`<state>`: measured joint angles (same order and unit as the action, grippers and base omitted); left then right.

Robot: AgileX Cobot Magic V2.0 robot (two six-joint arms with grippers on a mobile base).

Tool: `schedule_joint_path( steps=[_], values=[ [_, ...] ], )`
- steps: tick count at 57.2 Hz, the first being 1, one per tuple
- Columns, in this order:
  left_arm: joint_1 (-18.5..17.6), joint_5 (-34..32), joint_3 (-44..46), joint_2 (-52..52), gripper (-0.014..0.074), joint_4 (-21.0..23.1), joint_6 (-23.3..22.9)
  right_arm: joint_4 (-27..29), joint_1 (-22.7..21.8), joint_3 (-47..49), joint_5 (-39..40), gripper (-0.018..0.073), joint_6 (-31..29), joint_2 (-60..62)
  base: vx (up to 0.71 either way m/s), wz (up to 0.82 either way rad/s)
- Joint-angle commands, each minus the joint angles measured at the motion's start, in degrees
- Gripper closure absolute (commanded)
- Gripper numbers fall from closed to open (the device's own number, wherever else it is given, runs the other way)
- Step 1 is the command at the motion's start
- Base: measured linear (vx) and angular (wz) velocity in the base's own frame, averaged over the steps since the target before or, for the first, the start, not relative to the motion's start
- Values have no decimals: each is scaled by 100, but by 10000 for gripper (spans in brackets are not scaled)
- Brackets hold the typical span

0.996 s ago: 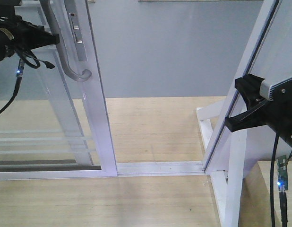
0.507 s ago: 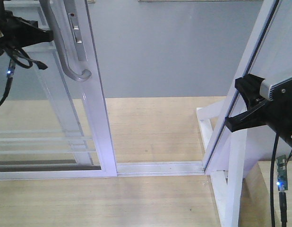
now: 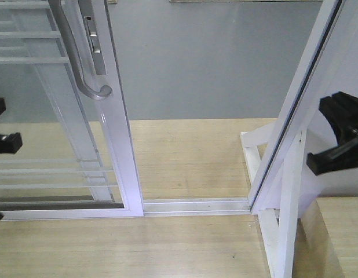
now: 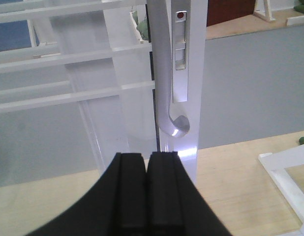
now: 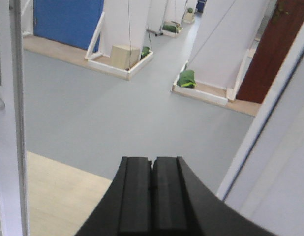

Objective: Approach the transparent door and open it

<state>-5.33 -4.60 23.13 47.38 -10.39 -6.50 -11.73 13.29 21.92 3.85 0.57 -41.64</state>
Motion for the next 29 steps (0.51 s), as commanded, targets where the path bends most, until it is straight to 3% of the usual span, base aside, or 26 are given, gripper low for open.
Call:
schedule_joint_path(
  steps=[1,14,21,29],
  values=[
    [10,64,-208,-942,602,16,-292,12,-27,161,-816,566,17,774,0,0],
    [10,2021,-535,-2920,602,28,-296,300,-12,161,-2473,566,1,2814,0,0],
    [10,2366,-535,-3514,602,138,-20,295,-12,21,-2756,566,-92,3334,0,0],
    [10,2366,-535,-3629,602,858,406,296,-12,-127,-2411,566,-93,3464,0,0]
  ],
)
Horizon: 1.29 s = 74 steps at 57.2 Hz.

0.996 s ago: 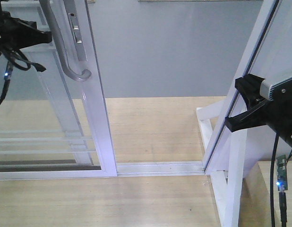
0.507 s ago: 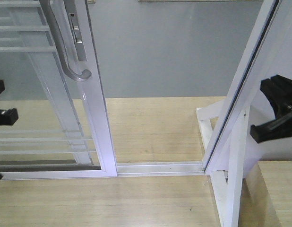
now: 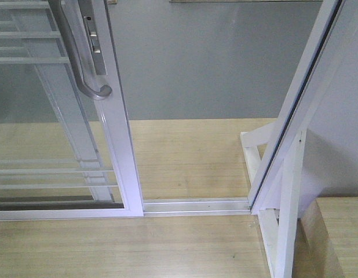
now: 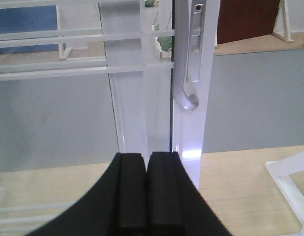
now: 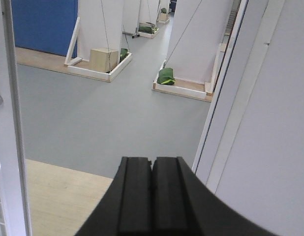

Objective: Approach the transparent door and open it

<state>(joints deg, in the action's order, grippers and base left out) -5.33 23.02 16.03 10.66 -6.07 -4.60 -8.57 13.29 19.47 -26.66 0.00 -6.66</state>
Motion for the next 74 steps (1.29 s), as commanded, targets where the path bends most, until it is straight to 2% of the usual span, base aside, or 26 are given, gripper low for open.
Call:
schedule_joint_path(
  steps=[1,6,44,53,59,64,68,74],
  values=[
    [10,-389,176,43,602,512,237,-21,-12,118,649,566,0,-39,0,0],
    [10,-394,176,43,602,663,237,-25,-12,118,698,564,0,-39,0,0],
    [10,-338,176,-41,602,607,262,-20,-12,118,687,565,0,-39,0,0],
    [10,-151,-496,-637,602,486,269,-22,-12,118,687,565,0,-45,0,0],
    [15,-460,-1305,-1139,602,493,256,-22,-12,118,687,565,0,-45,0,0],
    [15,-1357,-1916,-1187,602,497,227,-22,-12,118,671,565,0,-45,0,0],
    [10,-1224,-1833,-1217,602,395,295,-22,-12,118,657,565,0,-45,0,0],
    [10,-1629,-1843,-1217,602,110,363,-28,-12,118,642,565,0,-45,0,0]
  ],
)
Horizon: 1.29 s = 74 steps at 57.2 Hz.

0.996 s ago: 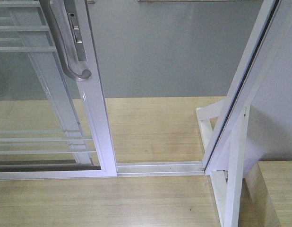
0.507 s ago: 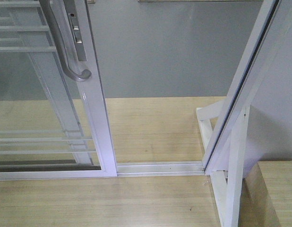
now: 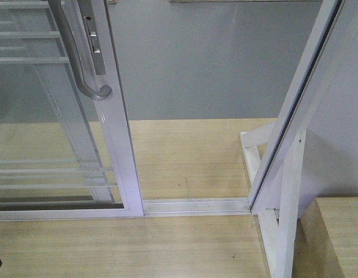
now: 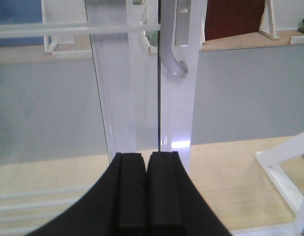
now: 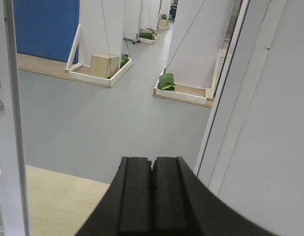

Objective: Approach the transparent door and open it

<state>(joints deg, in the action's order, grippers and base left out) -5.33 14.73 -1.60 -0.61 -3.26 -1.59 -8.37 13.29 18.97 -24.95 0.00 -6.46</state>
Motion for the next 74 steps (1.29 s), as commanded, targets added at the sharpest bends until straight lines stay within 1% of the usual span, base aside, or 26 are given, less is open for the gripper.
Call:
schedule_joint_path(
  steps=[1,3,12,67,70,74],
  values=[
    [10,-849,-81,-90,602,-194,67,-42,-12,168,470,565,0,-65,0,0],
    [10,-941,-81,-90,602,-249,72,-42,-12,168,470,565,0,-65,0,0],
    [10,-1139,-81,-90,602,-237,66,-51,-12,168,471,565,0,-65,0,0],
    [10,-1097,-75,-90,602,-237,66,-105,-12,168,497,565,-40,-65,0,0],
    [10,-1097,-75,-90,602,-237,66,67,-12,168,471,565,0,-65,0,0],
    [10,-1097,-75,-90,602,-237,66,501,-12,163,392,565,-45,-65,0,0]
  ],
)
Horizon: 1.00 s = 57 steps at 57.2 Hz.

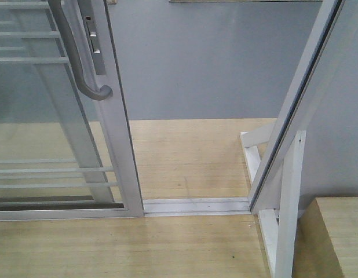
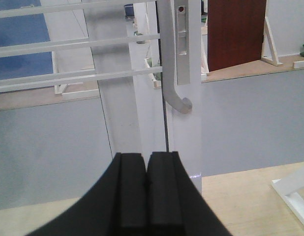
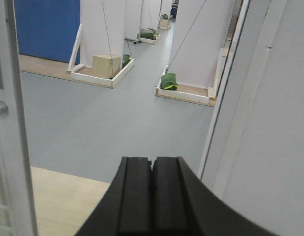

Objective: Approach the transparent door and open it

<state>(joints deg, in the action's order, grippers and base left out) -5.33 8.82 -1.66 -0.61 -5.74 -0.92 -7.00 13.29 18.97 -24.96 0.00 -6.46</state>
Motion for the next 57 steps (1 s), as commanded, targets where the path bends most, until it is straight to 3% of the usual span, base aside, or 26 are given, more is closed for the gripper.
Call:
schedule_joint_path(
  steps=[1,9,25,57],
  values=[
    [10,-505,-68,-90,602,11,0,434,-12,134,385,565,-81,-60,0,0],
    [10,-505,-68,-90,602,11,0,803,-12,-553,864,565,-213,175,0,0],
    [10,-500,-68,-88,602,11,0,757,-12,-2091,1615,565,568,801,0,0],
    [10,-500,-68,-88,602,11,0,761,-12,-2092,1467,565,518,801,0,0]
  ],
)
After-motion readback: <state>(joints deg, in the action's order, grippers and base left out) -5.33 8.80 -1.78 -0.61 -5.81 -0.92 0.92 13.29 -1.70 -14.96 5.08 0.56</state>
